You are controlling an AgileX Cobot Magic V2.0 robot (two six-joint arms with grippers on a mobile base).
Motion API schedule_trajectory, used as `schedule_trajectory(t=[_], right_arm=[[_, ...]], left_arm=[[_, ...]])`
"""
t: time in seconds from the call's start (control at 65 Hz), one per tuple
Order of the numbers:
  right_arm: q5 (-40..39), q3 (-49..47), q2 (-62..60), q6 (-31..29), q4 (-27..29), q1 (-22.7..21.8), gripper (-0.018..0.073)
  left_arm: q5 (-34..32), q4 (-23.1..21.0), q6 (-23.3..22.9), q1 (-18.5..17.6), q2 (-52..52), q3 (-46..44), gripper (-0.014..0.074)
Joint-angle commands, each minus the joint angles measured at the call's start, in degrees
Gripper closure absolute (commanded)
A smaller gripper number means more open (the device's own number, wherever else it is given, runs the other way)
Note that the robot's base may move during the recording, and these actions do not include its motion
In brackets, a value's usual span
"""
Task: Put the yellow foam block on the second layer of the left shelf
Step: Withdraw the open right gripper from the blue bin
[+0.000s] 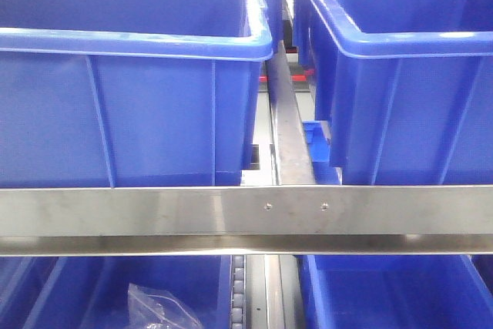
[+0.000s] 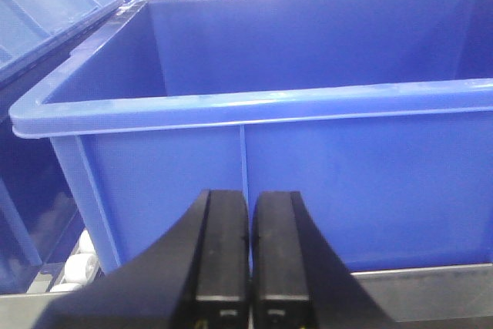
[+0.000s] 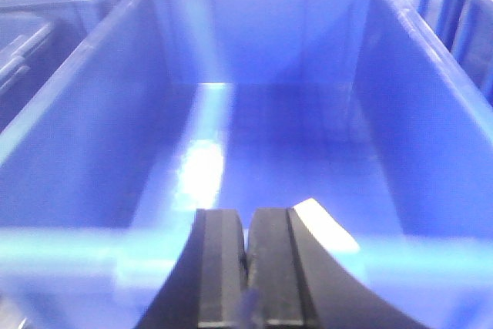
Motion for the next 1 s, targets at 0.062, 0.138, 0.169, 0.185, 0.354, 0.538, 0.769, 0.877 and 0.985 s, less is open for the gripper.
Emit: schedule_trajectory(t=[0.062, 0.138, 0.169, 0.185, 0.354, 0.538, 0.769, 0.877, 0.985], right_arm=[[-2.11, 2.59, -9.16, -0.34, -0.05, -0.52, 0.0505], [0.96, 3.1, -13.25, -0.34, -0.05, -0.52, 0.0505], [2.52, 3.1, -14.84, -0.34, -0.05, -0.52, 0.0505], [3.07, 3.1, -15.44, -0.34, -0.05, -0.52, 0.0505], [6.86, 3.1, -19.44, -0.34, -0.05, -0.52, 0.0505], [8.65, 3.1, -19.36, 0.32, 0.58, -0.52, 0.0505], [8.65, 3.1, -19.36, 0.32, 0.58, -0.52, 0.0505], [7.97, 3.58, -19.36, 0.32, 0.58, -0.52, 0.0505], [2.59, 5.9, -19.6, 0.32, -0.06, -0.52, 0.0505]], left_arm=[[-4.7, -0.35, -0.27, 0.07, -1.03, 1.43, 0.046], [-4.7, -0.35, -0.27, 0.07, -1.03, 1.43, 0.046], [-4.7, -0.35, -0.27, 0.07, -1.03, 1.43, 0.046], [-4.7, -0.35, -0.27, 0.07, -1.03, 1.43, 0.046], [-4.7, -0.35, -0.27, 0.07, -1.03, 1.43, 0.046], [-4.7, -0.35, -0.27, 0.07, -1.03, 1.43, 0.046], [-4.7, -0.35, -0.27, 0.07, -1.03, 1.43, 0.046], [-4.7, -0.35, -0.27, 0.07, -1.03, 1.43, 0.046], [-4.7, -0.35, -0.27, 0.07, -1.03, 1.43, 0.046]])
